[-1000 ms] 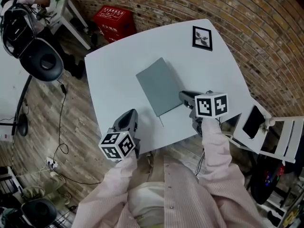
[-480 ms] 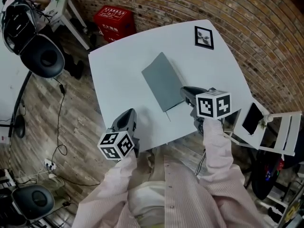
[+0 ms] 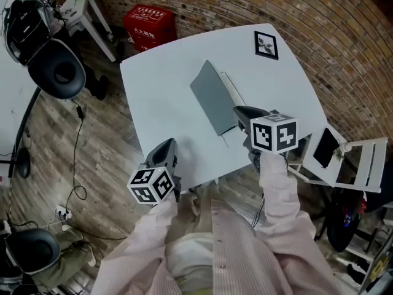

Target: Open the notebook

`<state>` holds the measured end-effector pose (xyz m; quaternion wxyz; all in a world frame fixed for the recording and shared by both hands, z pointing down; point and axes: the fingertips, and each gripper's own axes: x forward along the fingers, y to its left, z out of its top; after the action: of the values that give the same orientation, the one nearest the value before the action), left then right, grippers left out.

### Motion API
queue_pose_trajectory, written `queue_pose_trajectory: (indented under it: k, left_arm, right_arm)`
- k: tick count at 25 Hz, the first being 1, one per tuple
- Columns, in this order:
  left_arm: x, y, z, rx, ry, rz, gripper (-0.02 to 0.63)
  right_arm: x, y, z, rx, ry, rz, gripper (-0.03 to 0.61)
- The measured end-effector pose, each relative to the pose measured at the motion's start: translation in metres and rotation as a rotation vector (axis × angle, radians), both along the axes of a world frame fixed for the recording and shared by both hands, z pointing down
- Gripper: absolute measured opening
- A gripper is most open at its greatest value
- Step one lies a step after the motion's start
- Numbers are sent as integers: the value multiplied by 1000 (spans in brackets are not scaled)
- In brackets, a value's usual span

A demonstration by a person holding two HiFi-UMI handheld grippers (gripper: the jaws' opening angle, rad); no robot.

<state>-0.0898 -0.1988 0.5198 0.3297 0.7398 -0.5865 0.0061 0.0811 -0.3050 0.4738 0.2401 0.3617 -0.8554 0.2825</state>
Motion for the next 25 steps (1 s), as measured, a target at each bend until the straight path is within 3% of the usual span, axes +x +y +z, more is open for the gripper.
queue_pose_trajectory:
  k: [25]
  left_arm:
    - [-35, 48, -3, 10, -2, 72, -8]
  right_arm:
    - [-54, 45, -8, 150, 127, 77, 29]
